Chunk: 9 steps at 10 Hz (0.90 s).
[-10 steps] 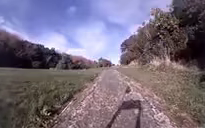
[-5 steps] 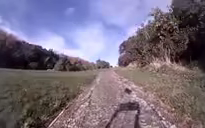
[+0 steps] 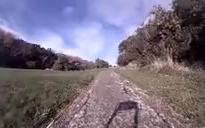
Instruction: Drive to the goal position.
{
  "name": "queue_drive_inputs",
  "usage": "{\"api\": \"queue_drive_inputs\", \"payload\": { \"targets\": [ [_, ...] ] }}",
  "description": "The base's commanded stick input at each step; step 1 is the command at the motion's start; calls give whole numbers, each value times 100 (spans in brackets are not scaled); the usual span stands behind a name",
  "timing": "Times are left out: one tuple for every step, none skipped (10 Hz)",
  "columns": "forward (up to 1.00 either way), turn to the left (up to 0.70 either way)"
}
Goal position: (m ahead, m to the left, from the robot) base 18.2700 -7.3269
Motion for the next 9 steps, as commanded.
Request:
{"api": "queue_drive_inputs", "payload": {
  "targets": [
    [70,0],
    [70,0],
    [70,0],
    [70,0],
    [70,0],
    [70,0],
    [70,0],
    [70,0],
    [70,0]
  ]
}}
